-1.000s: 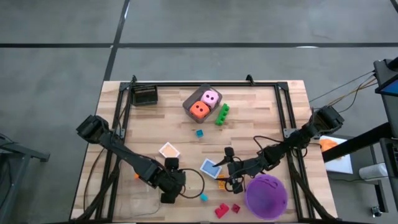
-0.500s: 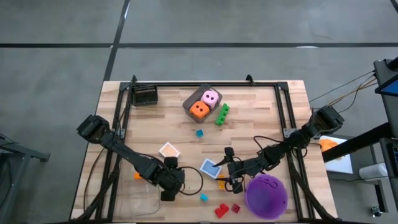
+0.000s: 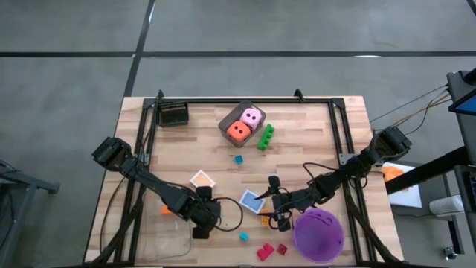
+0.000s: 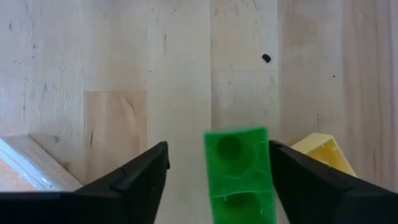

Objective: Pick & Place Toys
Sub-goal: Put the green game piece into the transparent bin

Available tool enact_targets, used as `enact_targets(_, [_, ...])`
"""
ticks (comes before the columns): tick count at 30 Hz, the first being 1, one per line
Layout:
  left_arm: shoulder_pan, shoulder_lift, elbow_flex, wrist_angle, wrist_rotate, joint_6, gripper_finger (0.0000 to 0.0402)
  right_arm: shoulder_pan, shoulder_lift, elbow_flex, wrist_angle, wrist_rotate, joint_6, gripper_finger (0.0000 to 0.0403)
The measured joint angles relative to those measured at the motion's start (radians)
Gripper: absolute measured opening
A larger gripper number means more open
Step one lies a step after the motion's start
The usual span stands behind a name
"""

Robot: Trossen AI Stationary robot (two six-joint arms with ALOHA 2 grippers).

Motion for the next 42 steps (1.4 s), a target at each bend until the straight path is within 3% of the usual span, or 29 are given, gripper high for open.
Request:
enact_targets(15, [0.004, 0.000, 0.000, 0.002, -0.005, 0.031, 0.0110, 0.000, 0.000, 0.000, -0.004, 0.000, 0.000, 0.0249])
enact_targets(28, [0.002, -0.017, 0.000, 0.075, -0.132, 0.137, 0.0101, 0.000, 0.000, 0.000, -0.004, 0.000, 0.000, 0.0249])
enact_targets(34, [0.002, -0.062, -0.054, 0.320, -0.143, 0.270, 0.0100, 0.000, 0.000, 0.000, -0.004, 0.000, 0.000, 0.0249])
enact_targets(42, [0.028, -0.201, -0.331, 0.826, -0.148, 0.368, 0.0099, 0.000, 0.000, 0.000, -0.003, 0.000, -0.001, 0.0249])
